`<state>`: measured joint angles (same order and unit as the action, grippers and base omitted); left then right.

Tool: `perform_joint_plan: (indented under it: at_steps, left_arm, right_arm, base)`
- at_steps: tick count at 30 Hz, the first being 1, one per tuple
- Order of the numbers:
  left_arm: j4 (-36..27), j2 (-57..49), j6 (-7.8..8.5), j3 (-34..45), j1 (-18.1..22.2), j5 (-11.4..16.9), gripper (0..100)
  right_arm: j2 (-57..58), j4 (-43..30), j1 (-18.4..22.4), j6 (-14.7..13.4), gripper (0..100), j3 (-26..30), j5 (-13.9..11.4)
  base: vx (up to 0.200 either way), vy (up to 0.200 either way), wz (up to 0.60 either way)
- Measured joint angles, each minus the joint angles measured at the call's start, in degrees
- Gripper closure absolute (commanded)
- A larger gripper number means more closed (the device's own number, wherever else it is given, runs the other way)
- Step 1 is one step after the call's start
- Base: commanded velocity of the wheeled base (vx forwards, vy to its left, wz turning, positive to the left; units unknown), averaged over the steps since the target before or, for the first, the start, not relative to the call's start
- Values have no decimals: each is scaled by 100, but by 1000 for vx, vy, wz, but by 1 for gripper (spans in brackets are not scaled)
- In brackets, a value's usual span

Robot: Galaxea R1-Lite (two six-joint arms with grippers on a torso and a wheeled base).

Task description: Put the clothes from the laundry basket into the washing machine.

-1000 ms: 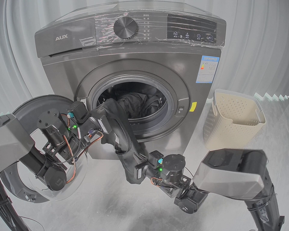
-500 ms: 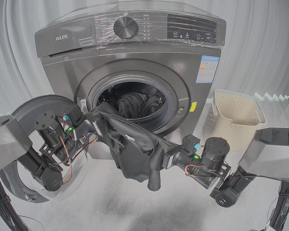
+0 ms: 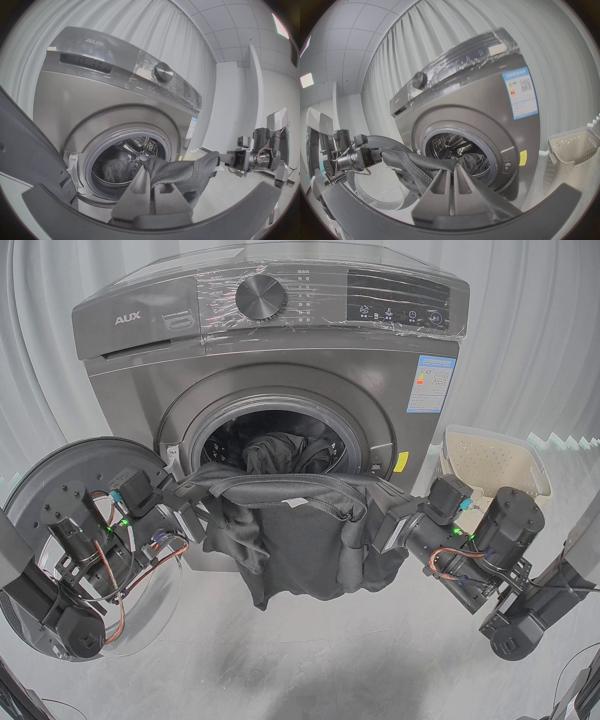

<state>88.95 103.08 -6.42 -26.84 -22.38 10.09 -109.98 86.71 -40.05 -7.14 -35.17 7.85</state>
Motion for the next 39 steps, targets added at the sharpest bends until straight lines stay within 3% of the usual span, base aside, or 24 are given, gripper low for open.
perform_joint_plan:
  at_steps: [5,20,25,39]
  left_arm:
    - [5,-391,-2,317,-22,262,100]
    - [2,-744,-20,358,12,277,100]
    - [2,-841,-39,336,22,321,100]
    - [2,-956,-50,308,33,339,100]
  right_arm:
    - [441,-4,-69,-82,100,268,71]
    - [822,-13,-116,-271,100,-223,252]
    - [830,-6,-138,-347,100,-363,433]
    - [802,20,-262,-378,100,-396,484]
  base:
    - [0,0,0]
    - [0,0,0]
    - [0,0,0]
    - [0,0,0]
